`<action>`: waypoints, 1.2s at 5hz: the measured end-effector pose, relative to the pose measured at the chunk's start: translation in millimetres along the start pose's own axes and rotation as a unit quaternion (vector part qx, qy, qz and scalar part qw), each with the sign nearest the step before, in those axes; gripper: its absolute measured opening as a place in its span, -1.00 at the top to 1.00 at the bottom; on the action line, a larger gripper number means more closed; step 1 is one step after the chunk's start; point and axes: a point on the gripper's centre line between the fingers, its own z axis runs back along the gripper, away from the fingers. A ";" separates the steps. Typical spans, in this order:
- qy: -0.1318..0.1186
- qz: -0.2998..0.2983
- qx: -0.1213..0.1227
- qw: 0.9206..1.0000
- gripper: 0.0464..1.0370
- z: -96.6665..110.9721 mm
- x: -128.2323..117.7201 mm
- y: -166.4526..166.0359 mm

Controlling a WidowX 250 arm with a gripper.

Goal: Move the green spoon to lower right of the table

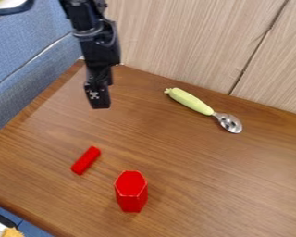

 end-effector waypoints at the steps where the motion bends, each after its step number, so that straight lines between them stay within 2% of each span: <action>1: 0.017 -0.120 -0.001 0.993 -0.93 -7.3 16.2 9.3; 2: 0.017 -0.196 0.015 0.980 -0.93 -14.1 37.9 19.5; 3: 0.022 -0.239 0.042 0.970 -0.93 -18.1 58.9 28.2; 4: 0.003 -0.262 0.044 0.964 -0.93 -28.7 77.6 38.2; 5: -0.007 -0.270 0.040 0.962 -0.93 -39.4 92.6 46.8; 6: -0.002 -0.277 0.033 0.960 -0.93 -51.5 108.7 55.0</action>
